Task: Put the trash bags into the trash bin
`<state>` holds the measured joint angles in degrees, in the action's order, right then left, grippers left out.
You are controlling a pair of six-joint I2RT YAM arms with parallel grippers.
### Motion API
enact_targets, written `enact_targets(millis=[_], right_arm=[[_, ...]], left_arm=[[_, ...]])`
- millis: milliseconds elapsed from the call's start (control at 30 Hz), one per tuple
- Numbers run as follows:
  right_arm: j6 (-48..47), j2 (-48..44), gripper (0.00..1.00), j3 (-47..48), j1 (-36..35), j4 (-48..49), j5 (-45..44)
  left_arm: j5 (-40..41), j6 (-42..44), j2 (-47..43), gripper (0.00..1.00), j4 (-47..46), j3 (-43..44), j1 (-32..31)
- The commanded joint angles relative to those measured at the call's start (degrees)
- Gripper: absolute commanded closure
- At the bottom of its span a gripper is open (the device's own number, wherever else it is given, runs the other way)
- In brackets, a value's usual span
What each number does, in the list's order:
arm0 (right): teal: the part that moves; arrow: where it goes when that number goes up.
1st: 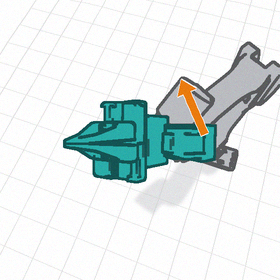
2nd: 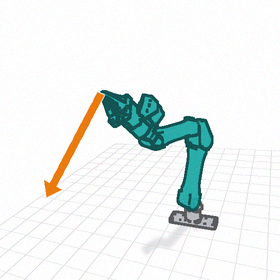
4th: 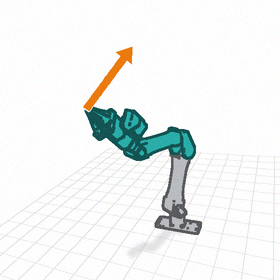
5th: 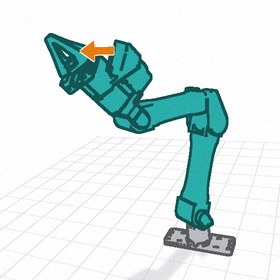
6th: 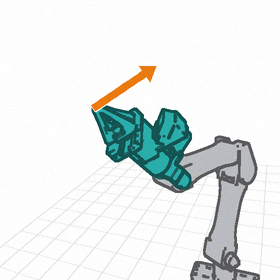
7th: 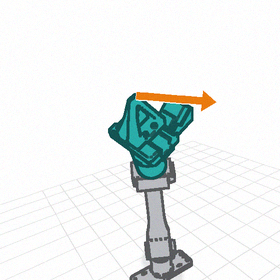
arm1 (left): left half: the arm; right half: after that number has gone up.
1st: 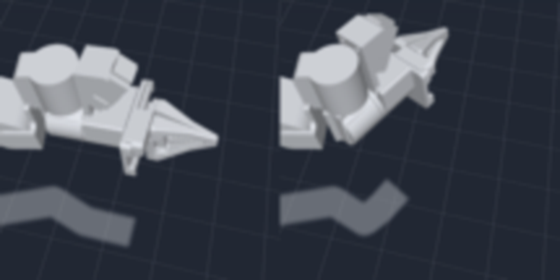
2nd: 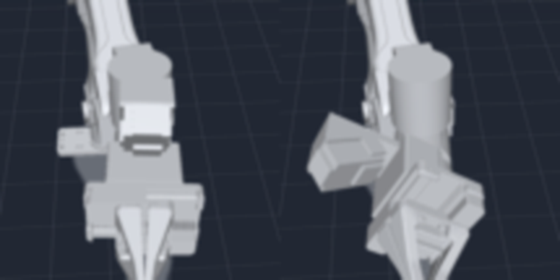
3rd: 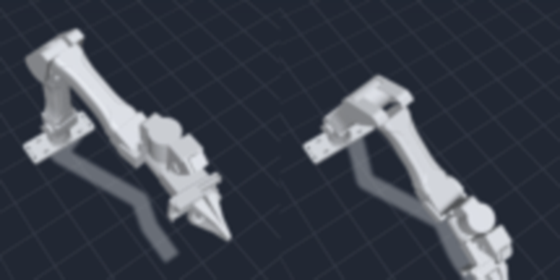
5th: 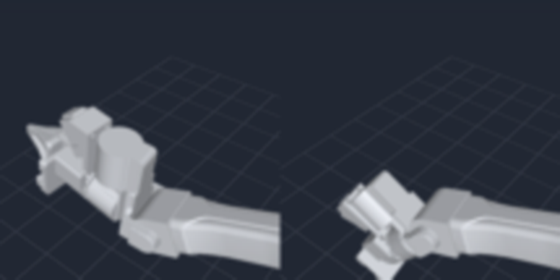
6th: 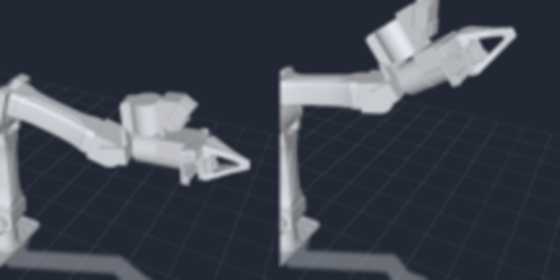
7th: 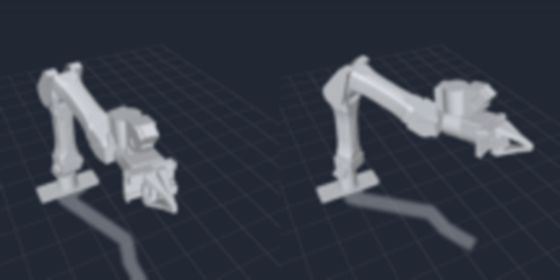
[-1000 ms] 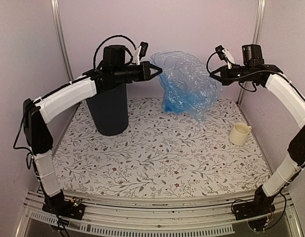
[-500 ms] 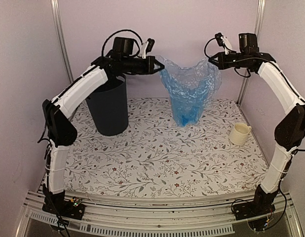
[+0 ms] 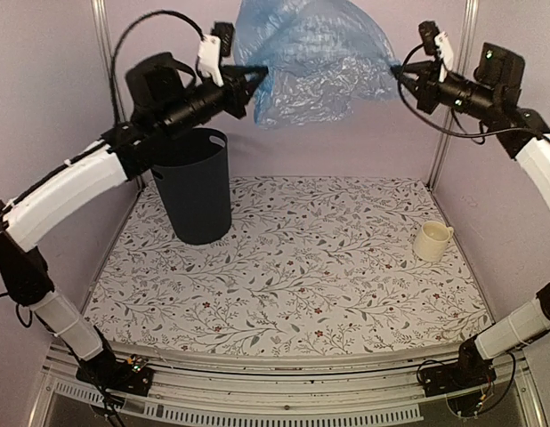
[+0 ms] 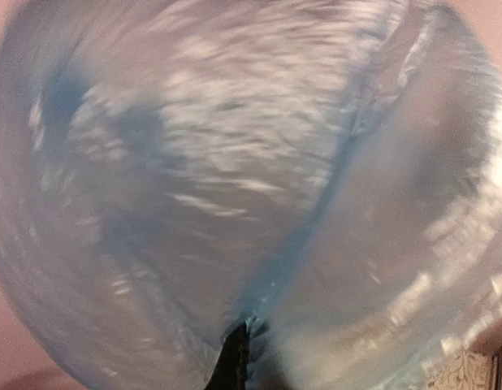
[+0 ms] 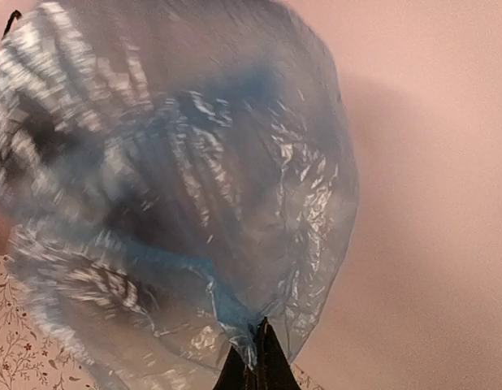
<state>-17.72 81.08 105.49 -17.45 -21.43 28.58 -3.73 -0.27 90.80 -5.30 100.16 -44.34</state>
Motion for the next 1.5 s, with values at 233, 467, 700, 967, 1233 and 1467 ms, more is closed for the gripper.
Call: enact_targets(millis=[233,467,700,967,1233,1467], right_arm=[[-2.15,1.85,0.98,-29.28,1.19,-1.37,10.68],[-5.00,0.29,0.98,-19.34,1.33,-11.17,20.84],[1.57,4.13,0.98,-14.23,2.73,-10.09,17.62],[9.54,15.34,0.98,-8.57,7.21,-8.92,5.99],[14.44,26.29,0.98,16.95,9.25,-10.26,8.50],[11.02,16.51,0.98,21.44,8.68,-6.19,18.38]], left_arm=[[0.83,0.54,3.53,1.00,1.38,-21.80,-1.13],[-1.59,-1.47,1.37,1.00,3.27,-19.39,-1.05],[-4.12,-7.50,4.30,1.00,6.12,-14.16,0.61],[-9.98,-18.49,13.21,1.00,8.32,-8.84,9.09],[-12.39,-15.70,25.50,1.00,14.68,17.13,12.55],[-10.53,0.33,18.19,1.00,10.78,23.61,5.01]])
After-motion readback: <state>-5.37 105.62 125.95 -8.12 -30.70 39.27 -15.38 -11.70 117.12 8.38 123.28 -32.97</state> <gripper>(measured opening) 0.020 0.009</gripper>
